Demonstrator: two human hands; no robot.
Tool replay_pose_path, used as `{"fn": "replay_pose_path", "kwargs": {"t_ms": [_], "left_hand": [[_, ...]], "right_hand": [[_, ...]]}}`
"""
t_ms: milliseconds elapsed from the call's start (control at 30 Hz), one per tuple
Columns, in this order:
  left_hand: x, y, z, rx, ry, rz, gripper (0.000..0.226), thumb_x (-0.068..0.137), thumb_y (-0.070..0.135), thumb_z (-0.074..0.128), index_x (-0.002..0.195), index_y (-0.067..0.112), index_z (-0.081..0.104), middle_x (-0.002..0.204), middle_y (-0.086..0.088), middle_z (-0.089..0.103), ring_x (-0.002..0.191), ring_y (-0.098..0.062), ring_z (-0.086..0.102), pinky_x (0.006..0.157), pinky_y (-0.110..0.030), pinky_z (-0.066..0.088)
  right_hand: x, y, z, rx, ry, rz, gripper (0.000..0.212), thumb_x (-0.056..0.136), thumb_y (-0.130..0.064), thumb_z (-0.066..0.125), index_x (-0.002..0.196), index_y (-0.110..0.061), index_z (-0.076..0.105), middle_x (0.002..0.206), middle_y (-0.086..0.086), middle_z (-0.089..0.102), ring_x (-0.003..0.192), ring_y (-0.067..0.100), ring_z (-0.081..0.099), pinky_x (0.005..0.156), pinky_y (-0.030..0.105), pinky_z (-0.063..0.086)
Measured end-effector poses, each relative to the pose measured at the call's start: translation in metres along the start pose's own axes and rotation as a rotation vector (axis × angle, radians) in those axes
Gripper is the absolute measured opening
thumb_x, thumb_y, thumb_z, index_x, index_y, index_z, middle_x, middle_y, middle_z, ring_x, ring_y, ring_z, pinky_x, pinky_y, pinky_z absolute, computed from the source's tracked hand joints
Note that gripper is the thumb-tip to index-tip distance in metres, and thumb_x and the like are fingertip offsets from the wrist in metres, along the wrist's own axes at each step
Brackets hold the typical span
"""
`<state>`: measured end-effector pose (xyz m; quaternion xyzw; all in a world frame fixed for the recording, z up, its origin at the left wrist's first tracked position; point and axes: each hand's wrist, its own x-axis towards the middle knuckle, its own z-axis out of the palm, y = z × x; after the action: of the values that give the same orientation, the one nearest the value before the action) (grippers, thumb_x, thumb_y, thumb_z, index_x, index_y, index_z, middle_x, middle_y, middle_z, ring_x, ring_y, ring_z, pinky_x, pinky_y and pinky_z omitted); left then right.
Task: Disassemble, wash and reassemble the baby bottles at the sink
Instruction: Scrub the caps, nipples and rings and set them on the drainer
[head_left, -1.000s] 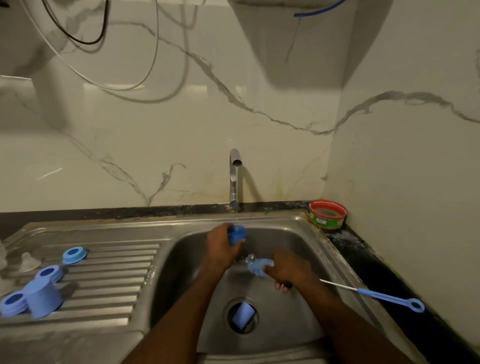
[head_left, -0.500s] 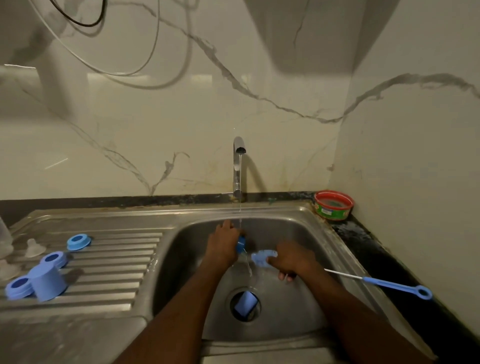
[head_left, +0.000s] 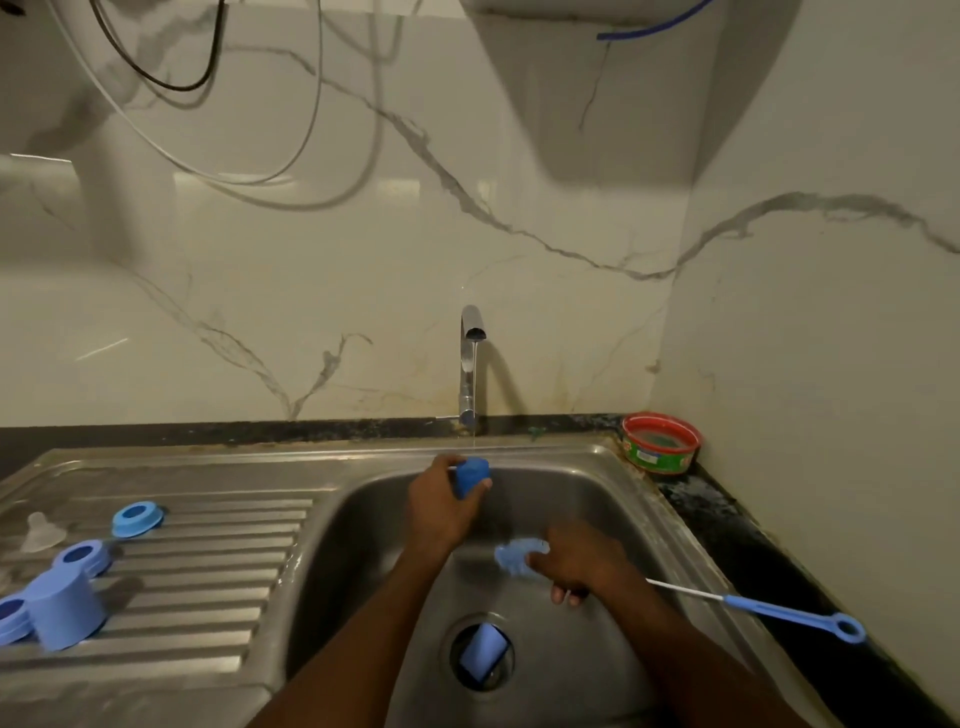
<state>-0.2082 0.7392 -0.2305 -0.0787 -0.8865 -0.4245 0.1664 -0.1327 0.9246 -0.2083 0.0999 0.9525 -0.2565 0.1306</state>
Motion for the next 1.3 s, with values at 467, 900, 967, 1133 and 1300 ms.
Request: {"fn": "replay_pose_path", "kwargs": {"t_ms": [467,900,967,1133,1300], "left_hand": [[0.003,-0.017,0.004,-0.004,-0.048,0.007,0.042,0.087,0.029,0.078,0.123,0.025,0.056,0.115,0.012,0.06,0.101,-0.003,0.059,0.088,-0.022,0.049],[0.009,-0.013,0.009,-0.142,-0.079,0.068,0.044,0.091,0.027,0.073,0.131,0.026,0.055,0.126,0.006,0.062,0.113,-0.009,0.062,0.095,-0.035,0.055],[0.01,-0.012,0.007,-0.075,-0.104,0.056,0.043,0.093,0.026,0.071,0.132,0.022,0.054,0.129,0.0,0.062,0.112,-0.009,0.06,0.096,-0.032,0.053],[0.007,-0.02,-0.005,0.112,-0.181,-0.013,0.053,0.082,0.023,0.083,0.124,0.018,0.052,0.119,0.004,0.058,0.11,-0.01,0.058,0.091,-0.023,0.049],[0.006,-0.014,-0.016,0.31,-0.234,-0.003,0.045,0.079,0.032,0.085,0.117,0.017,0.064,0.116,0.0,0.065,0.107,-0.014,0.062,0.093,-0.028,0.053]], "right_hand": [[-0.007,-0.002,-0.008,-0.034,-0.014,-0.023,0.031,0.096,-0.048,0.06,0.101,-0.017,0.062,0.088,0.006,0.075,0.073,0.018,0.072,0.082,0.034,0.06],[-0.012,-0.004,-0.014,-0.004,-0.064,-0.011,0.033,0.095,-0.051,0.062,0.093,-0.018,0.063,0.079,-0.001,0.07,0.061,0.009,0.062,0.067,0.022,0.054],[-0.01,-0.004,-0.011,0.031,-0.045,0.006,0.032,0.096,-0.05,0.061,0.097,-0.018,0.064,0.08,0.002,0.072,0.055,0.008,0.061,0.062,0.022,0.054],[-0.015,-0.006,-0.013,-0.038,-0.026,-0.025,0.035,0.099,-0.047,0.056,0.106,-0.014,0.065,0.085,0.005,0.074,0.056,0.01,0.065,0.063,0.024,0.056],[-0.018,-0.012,-0.013,-0.297,0.15,-0.102,0.037,0.098,-0.047,0.052,0.121,-0.021,0.065,0.121,0.005,0.07,0.11,0.024,0.066,0.098,0.035,0.05]]}}
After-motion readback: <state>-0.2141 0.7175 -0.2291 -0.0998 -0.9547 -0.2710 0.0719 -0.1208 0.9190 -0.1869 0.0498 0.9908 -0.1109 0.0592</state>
